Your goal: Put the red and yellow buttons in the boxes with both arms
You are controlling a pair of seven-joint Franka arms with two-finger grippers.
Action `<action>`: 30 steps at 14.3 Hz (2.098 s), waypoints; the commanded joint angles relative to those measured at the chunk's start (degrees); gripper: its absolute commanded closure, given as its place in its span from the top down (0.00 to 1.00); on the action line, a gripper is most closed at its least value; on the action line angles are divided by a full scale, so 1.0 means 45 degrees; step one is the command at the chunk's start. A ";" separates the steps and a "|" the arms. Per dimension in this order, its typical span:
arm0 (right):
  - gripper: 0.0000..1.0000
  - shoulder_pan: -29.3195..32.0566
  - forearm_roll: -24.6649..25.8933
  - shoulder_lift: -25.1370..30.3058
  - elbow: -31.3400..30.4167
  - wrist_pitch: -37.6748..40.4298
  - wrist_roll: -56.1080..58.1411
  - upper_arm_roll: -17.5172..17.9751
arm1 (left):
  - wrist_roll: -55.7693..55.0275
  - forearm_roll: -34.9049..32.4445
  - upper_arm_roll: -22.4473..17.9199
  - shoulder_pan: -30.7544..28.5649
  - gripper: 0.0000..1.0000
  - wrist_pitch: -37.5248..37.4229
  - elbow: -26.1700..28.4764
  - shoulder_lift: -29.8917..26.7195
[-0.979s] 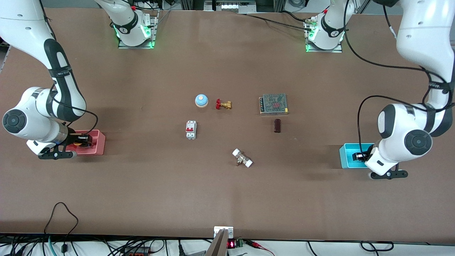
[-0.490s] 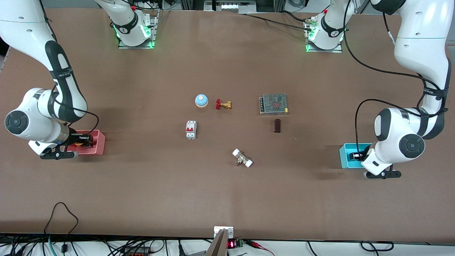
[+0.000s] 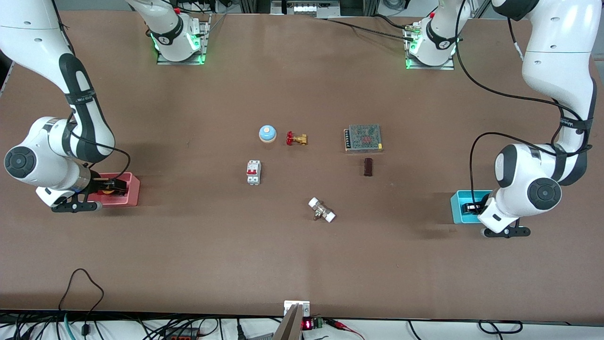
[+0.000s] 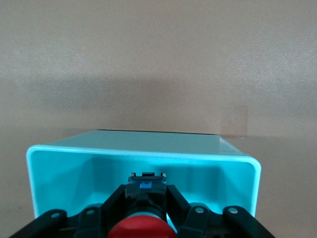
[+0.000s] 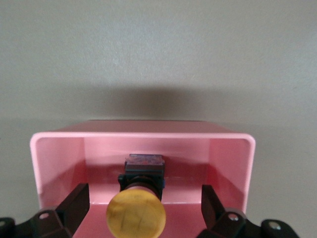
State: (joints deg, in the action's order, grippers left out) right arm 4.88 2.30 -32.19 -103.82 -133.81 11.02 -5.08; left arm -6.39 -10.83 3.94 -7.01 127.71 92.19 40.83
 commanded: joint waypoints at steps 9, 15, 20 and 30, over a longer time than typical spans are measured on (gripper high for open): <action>1.00 -0.0458 0.0191 0.4203 0.2204 0.6483 -0.0141 0.0874 | 0.0210 0.0063 0.0160 -0.0181 0.86 -0.0232 0.0315 -0.0516; 1.00 -0.0654 0.0135 0.5863 0.3051 0.9166 -0.2422 0.1831 | 0.0249 0.0043 0.0412 -0.0025 0.93 -0.3003 0.0139 -0.2818; 1.00 -0.0868 0.0017 0.5728 0.3520 0.9734 -0.2682 0.2008 | 0.0054 0.0101 0.1895 -0.0064 1.00 -0.6027 -0.1262 -0.4773; 1.00 -0.1006 0.0056 0.5611 0.3754 1.0302 -0.2819 0.2027 | 0.0112 0.2152 -0.0152 0.1538 1.00 -0.6491 0.0875 -0.8677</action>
State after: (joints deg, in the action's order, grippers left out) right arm 0.20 2.50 -6.07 -88.90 -88.65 -0.39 3.84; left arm -6.44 -2.38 6.94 -2.04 90.77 84.77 9.96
